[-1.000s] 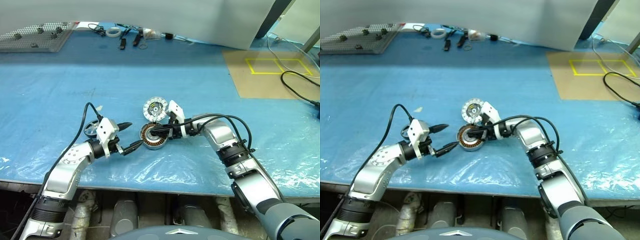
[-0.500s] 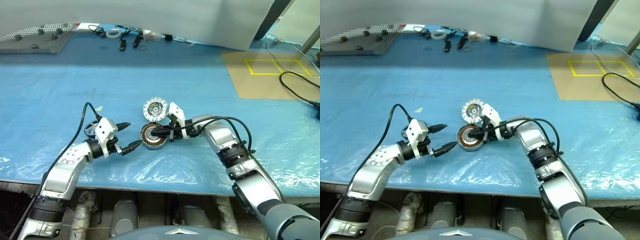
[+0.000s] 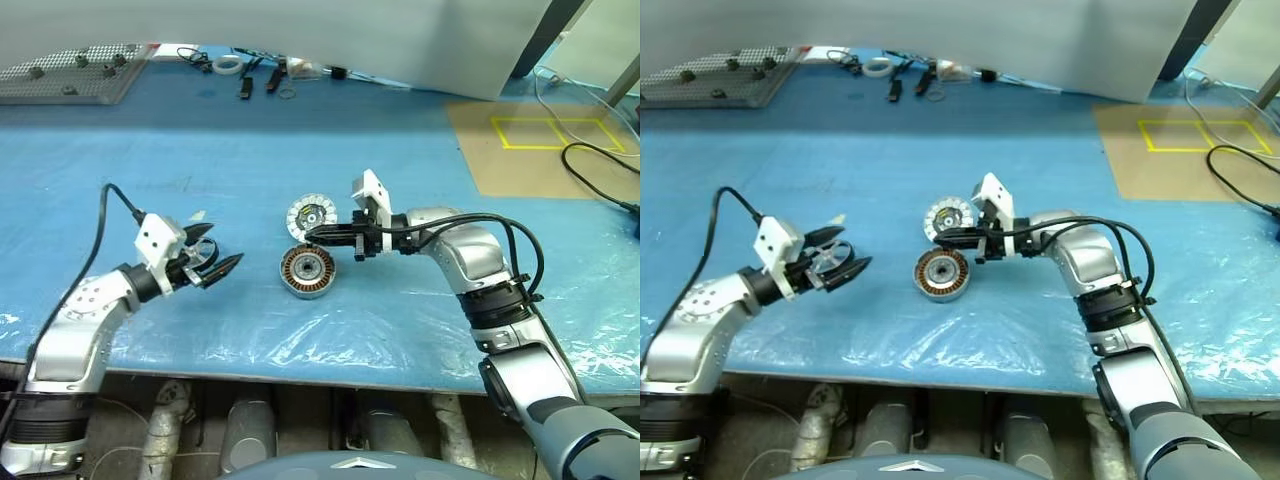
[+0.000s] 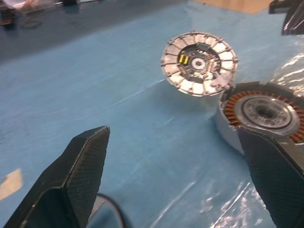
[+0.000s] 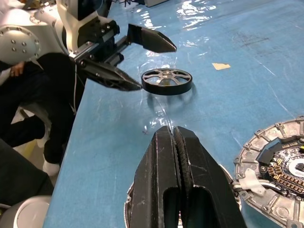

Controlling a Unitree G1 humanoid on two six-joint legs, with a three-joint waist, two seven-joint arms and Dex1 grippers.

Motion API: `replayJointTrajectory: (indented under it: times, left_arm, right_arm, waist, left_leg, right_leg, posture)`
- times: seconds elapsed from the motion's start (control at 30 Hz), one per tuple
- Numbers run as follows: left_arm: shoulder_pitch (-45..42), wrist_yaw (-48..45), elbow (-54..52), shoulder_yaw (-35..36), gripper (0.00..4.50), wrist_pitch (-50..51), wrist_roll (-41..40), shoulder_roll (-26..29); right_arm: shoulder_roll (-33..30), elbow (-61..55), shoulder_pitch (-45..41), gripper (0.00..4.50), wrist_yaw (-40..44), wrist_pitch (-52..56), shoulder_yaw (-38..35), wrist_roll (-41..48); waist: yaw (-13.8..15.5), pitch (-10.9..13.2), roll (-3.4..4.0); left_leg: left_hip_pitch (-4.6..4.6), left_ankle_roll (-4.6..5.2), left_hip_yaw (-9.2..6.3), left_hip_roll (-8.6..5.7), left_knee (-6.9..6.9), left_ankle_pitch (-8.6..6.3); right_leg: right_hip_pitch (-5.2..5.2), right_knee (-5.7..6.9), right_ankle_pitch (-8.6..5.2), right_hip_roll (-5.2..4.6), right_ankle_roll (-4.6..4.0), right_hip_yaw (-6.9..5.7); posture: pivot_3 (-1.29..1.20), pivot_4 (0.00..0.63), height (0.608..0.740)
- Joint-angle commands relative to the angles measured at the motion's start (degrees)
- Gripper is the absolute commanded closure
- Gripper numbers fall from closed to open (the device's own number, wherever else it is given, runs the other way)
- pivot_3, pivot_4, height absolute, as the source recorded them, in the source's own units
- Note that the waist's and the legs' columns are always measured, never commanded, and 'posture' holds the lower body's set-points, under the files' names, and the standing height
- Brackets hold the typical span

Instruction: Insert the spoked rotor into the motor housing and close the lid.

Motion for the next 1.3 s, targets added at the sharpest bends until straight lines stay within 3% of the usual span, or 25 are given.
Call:
replayJointTrajectory:
  times: [0.03, 0.23, 0.5, 0.77, 1.03, 1.27, 1.3]
  left_arm:
    - [-4.75, -3.64, 1.59, 3.14, 0.00, 1.74, -0.61, 6.44]
    - [-21.15, -17.34, 17.73, -5.47, 0.00, -0.75, 5.95, 17.60]
    - [-43.91, -33.86, 43.61, -20.88, 0.00, -12.44, 19.16, 15.55]
    - [-50.86, -41.04, 57.56, -25.01, 0.00, -23.91, 25.24, 11.70]
    - [-51.77, -41.35, 60.98, -24.06, 0.00, -28.02, 27.06, 11.28]
    - [-50.53, -41.20, 60.67, -24.07, 2.19, -29.75, 27.99, 12.15]
    - [-50.19, -41.30, 60.35, -23.98, 2.19, -29.43, 27.93, 12.21]
  right_arm:
    - [-0.97, -1.85, 0.88, 4.47, -0.75, -0.18, -0.86, 0.91]
    - [-0.69, -0.40, 1.40, 4.47, -2.25, -1.48, -0.02, 0.16]
    - [-0.06, -4.02, 5.02, 4.47, -5.18, -1.14, 0.29, 0.71]
    - [-7.94, -15.48, 14.84, 4.47, -3.86, -4.54, -0.67, 0.41]
    - [-7.85, -19.72, 14.69, 4.47, -8.91, 0.35, -0.70, 1.25]
    - [-8.17, -22.23, 12.77, 4.50, -10.46, 4.88, -0.29, 2.70]
    - [-8.27, -22.32, 12.52, 4.50, -10.62, 5.33, -0.20, 2.76]
  waist:
    - [0.17, 0.00, 0.00]
    - [0.41, 0.01, 0.00]
    - [0.63, 0.02, -0.04]
    - [1.42, 0.04, -0.07]
    - [1.56, 0.04, -0.08]
    - [1.61, 0.04, -0.08]
    - [1.60, 0.04, -0.08]
  left_leg:
    - [0.00, 0.00, -0.01, 0.00, 0.01, 0.00]
    - [-0.02, -0.19, -0.04, -0.05, 0.14, 0.11]
    - [-0.17, -0.24, -0.04, -0.09, 0.08, 0.15]
    - [-0.23, -0.29, -0.04, -0.07, -0.01, 0.12]
    - [-0.13, -0.32, -0.06, -0.06, -0.11, 0.10]
    - [-0.14, -0.31, -0.06, -0.06, -0.10, 0.11]
    - [-0.14, -0.32, -0.06, -0.06, -0.10, 0.11]
  right_leg:
    - [0.01, 0.02, 0.00, 0.00, 0.00, -0.01]
    - [0.02, 0.06, 0.03, -0.03, 0.03, 0.02]
    - [-0.08, 0.06, 0.15, -0.09, 0.24, -0.03]
    - [-0.10, 0.00, 0.19, -0.12, 0.31, -0.13]
    - [-0.09, 0.03, 0.19, -0.12, 0.31, -0.15]
    - [-0.09, 0.03, 0.19, -0.12, 0.30, -0.15]
    - [-0.09, 0.03, 0.19, -0.12, 0.30, -0.15]
  posture:
    - [0.00, 0.150, 0.740]
    - [0.00, 0.150, 0.740]
    - [0.00, 0.150, 0.740]
    - [0.00, 0.150, 0.740]
    - [0.00, 0.150, 0.740]
    - [0.00, 0.150, 0.740]
    - [0.00, 0.150, 0.740]
